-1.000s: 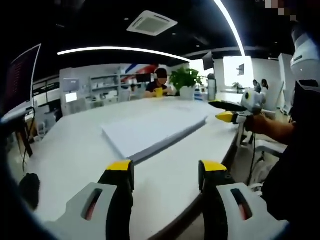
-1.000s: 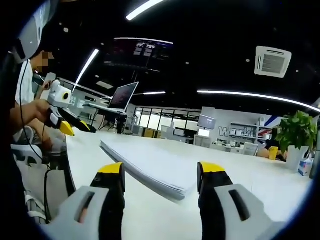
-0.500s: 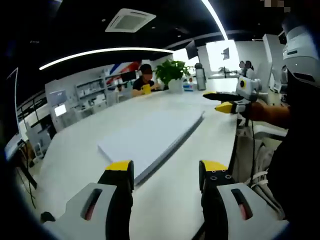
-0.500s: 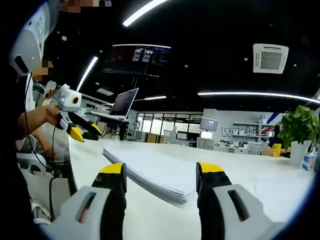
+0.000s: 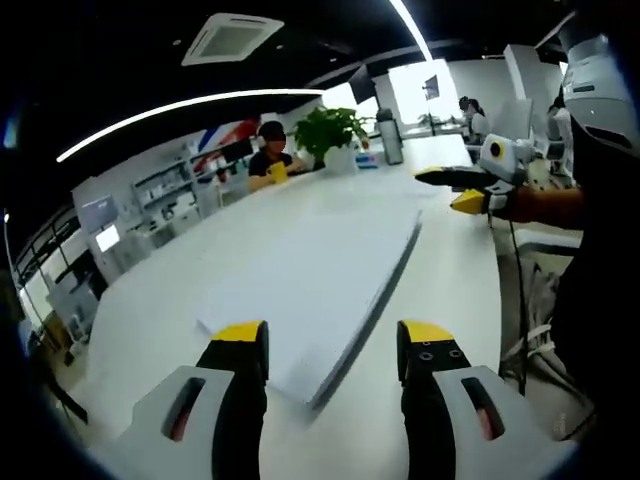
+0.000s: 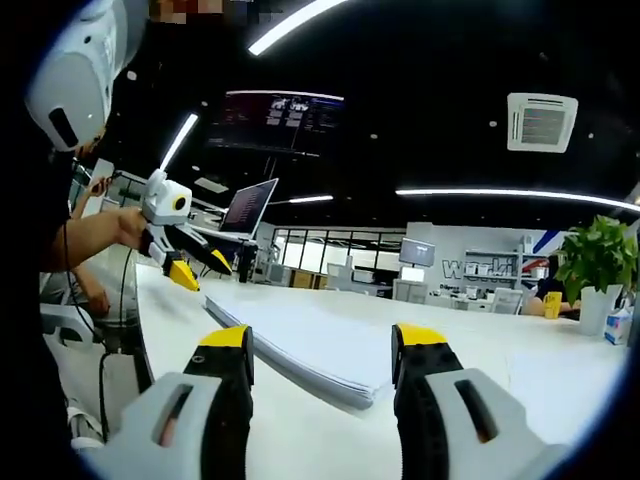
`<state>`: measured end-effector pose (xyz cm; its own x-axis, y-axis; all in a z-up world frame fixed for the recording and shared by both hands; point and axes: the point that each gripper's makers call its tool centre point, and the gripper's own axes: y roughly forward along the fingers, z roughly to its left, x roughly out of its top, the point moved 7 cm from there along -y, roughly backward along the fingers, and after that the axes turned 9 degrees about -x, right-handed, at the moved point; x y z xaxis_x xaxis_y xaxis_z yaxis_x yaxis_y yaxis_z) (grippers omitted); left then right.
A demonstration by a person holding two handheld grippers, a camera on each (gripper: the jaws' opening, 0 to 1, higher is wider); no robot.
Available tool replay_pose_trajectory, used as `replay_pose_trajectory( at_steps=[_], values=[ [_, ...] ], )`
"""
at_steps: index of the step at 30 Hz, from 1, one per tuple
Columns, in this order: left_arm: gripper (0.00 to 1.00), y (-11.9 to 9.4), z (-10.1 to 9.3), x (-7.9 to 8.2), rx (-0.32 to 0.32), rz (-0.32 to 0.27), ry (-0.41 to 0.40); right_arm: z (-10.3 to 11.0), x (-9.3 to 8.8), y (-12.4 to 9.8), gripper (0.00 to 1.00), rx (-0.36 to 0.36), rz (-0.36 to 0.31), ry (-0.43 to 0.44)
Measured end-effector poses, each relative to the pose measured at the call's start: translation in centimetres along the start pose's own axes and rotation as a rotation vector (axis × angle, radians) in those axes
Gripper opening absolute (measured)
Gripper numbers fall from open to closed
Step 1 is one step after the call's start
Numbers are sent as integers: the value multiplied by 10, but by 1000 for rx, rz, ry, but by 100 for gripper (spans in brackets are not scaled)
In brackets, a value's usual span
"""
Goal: Grasp the top corner of one sheet in the document stack and pull a single sheet out from the document stack, separating that one sheet from the rest and lifting it clear until the single sheet is fully removed from the stack
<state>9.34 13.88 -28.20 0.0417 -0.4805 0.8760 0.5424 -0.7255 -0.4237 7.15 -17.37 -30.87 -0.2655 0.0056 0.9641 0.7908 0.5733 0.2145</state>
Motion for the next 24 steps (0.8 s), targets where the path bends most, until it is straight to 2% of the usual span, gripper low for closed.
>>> replay_pose_trajectory(
  at_steps=[6,13,24],
  values=[
    [52,17,5,10,-61,-24,41,3,0,-3,54,17,5,11],
    [50,33,7,16,-122,25,106,5,2,-6,54,28,8,19],
    [49,60,-6,14,-232,71,116,8,4,-7,54,43,1,22]
  ],
)
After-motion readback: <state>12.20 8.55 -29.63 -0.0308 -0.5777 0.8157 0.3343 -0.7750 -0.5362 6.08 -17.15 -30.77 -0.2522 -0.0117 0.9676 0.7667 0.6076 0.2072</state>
